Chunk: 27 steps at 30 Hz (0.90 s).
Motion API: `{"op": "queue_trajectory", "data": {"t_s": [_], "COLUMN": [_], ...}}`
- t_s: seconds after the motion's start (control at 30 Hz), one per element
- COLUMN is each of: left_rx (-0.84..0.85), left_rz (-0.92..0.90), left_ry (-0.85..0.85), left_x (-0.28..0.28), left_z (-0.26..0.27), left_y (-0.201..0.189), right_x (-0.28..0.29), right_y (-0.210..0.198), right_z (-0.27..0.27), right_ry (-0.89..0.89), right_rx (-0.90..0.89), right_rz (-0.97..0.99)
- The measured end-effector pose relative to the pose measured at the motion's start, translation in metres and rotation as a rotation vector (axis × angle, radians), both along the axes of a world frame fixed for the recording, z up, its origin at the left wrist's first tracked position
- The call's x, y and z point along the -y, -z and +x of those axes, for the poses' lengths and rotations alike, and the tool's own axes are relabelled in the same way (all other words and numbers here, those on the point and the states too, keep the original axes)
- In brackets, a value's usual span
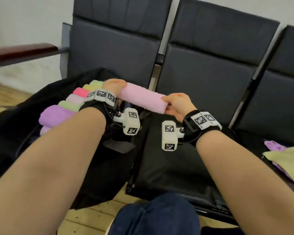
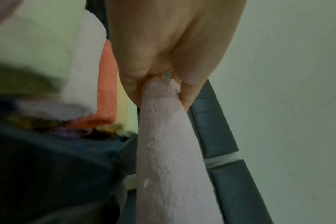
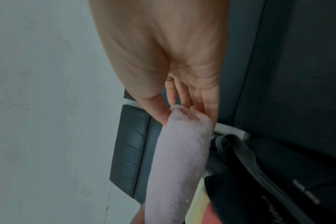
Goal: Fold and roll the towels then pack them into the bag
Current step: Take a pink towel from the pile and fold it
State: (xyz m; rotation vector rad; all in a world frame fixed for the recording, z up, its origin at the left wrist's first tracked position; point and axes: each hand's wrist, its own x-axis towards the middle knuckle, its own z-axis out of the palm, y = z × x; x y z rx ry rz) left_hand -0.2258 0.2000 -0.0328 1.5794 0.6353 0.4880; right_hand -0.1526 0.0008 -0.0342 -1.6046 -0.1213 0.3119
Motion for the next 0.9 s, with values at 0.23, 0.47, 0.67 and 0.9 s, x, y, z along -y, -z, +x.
{"op": "queue_trajectory", "data": {"t_s": [0.23, 0.47, 0.67, 0.9], "left_rx": [-0.058, 0.093, 0.118, 0.051], "left_rz": [-0.033, -0.022, 0.027, 0.151], "left_ry": [-0.053, -0.169, -0.185, -0.296], "left_x": [-0.082, -0.146, -0.170, -0.174], "left_z": [0.021, 0.050, 0.072, 0.091], "left_y": [0.002, 0.029, 0.052, 0.070], "right_x": [-0.093, -0.168, -0.195, -0.202], "right_y": [0.007, 0.025, 0.043, 0.063], "right_z": [0.036, 0.068, 0.084, 0.083], "right_ry": [-0.050, -0.105, -0.037, -0.054], "right_rx": [-0.019, 0.033, 0.087, 0.158], "right_rz": [-0.047, -0.081, -0.081, -0.214]}}
